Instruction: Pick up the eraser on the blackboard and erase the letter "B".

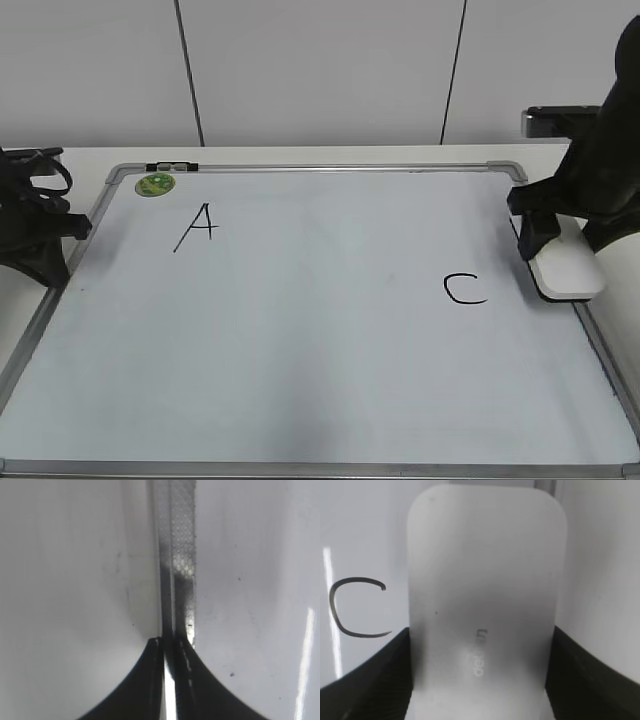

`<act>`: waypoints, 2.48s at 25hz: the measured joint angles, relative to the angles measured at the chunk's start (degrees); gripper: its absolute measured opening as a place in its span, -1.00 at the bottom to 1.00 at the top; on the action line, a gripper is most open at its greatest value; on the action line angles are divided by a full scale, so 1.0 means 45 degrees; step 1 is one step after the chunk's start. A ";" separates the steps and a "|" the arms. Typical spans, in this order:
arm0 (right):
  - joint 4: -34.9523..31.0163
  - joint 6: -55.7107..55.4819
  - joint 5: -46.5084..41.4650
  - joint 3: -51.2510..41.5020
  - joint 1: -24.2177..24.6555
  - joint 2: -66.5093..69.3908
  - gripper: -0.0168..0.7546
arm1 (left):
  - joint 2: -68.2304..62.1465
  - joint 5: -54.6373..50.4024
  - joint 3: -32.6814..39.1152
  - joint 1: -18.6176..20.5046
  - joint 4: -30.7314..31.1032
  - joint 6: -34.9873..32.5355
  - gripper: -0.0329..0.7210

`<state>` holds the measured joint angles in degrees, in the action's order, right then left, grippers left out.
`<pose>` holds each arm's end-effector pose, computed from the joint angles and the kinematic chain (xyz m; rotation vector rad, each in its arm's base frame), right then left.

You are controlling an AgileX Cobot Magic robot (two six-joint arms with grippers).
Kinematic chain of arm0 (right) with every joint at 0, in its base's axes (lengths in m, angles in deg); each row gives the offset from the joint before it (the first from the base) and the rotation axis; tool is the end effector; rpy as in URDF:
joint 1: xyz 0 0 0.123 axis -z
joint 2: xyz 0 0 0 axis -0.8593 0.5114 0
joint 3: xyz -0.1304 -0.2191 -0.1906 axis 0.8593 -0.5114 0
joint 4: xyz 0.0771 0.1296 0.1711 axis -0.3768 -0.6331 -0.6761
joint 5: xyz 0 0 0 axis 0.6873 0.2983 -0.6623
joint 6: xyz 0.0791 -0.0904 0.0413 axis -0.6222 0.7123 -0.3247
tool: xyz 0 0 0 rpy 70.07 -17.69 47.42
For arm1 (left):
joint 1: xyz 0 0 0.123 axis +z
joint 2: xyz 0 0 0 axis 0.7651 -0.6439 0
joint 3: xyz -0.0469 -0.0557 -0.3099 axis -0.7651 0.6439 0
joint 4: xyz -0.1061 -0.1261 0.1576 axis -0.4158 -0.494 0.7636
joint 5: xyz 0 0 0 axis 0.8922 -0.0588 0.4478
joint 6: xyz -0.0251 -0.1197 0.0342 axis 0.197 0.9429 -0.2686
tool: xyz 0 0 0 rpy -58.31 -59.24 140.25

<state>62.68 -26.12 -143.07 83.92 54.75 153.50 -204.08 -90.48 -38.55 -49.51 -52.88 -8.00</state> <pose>0.3761 0.0319 0.2005 -0.1160 2.9702 0.0379 0.4044 -0.0121 0.1393 0.0320 3.0349 -0.1778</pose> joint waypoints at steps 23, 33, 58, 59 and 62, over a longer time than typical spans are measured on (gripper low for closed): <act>0.0684 -0.0792 0.1184 -0.0029 0.0000 0.1077 0.47 | 0.0000 -0.0018 0.0000 0.0000 -0.0021 0.0000 -0.88; 0.0607 -0.0792 0.1485 -0.0029 0.0000 0.1077 0.67 | 0.0000 -0.0018 0.0000 0.0000 -0.0021 0.0000 -0.88; 0.0299 0.0166 -0.3783 0.4846 0.0000 -0.1286 0.58 | 0.1277 -0.4556 -0.6000 0.0000 -0.0619 -0.0096 0.39; 0.0191 0.0199 -0.3807 0.4865 0.0000 -0.1639 0.58 | 0.1663 -0.4581 -0.6024 0.0000 -0.0619 -0.0096 0.39; -0.0131 0.0390 -0.3887 0.4876 0.0000 -0.2883 0.58 | 0.2802 -0.4756 -0.6024 0.0000 -0.0619 0.0153 0.39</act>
<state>62.09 -24.37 -160.56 105.86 54.75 140.53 -191.47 -111.88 -65.66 -49.51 -55.66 -7.32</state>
